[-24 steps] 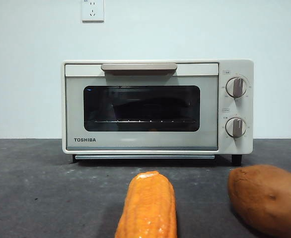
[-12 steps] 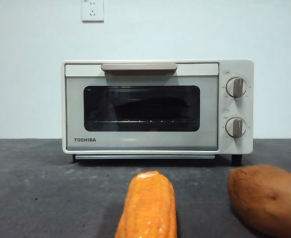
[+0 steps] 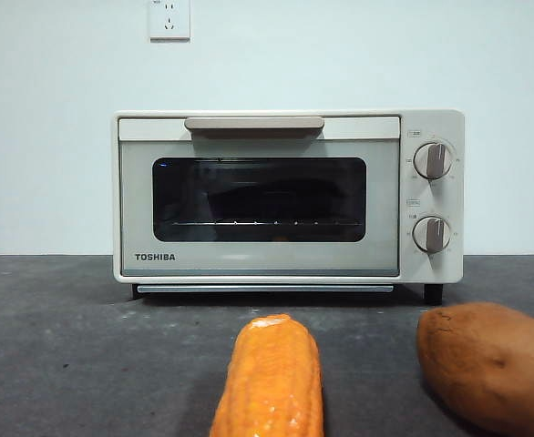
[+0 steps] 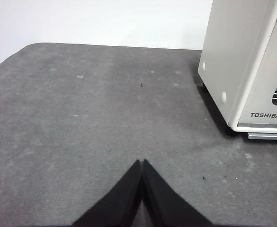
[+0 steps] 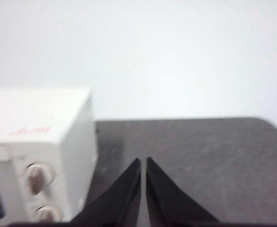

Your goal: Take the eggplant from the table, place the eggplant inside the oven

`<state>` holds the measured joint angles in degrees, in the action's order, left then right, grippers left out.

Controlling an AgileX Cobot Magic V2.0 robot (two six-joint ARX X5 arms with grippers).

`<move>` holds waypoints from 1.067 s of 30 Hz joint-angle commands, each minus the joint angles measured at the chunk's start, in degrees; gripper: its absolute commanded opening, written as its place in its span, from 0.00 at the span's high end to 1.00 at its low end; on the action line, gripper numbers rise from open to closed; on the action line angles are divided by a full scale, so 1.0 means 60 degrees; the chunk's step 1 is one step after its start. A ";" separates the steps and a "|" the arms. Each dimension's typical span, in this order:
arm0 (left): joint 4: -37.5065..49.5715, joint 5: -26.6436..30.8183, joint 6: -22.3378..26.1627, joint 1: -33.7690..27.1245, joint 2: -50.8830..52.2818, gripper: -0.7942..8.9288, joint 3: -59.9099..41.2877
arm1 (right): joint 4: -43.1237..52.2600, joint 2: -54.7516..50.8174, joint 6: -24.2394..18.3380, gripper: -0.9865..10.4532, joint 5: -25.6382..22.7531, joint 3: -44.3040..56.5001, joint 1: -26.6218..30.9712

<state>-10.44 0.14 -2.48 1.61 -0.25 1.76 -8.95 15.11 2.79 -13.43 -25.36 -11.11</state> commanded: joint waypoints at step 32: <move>-0.0033 0.0011 -0.0022 -0.0018 0.0011 0.91 -0.0259 | 0.0007 -0.2484 -0.0015 0.91 0.2415 0.4124 0.1231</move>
<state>-10.44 0.14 -2.48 1.61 -0.25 1.76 -9.58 0.25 2.39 1.19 -0.95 -3.73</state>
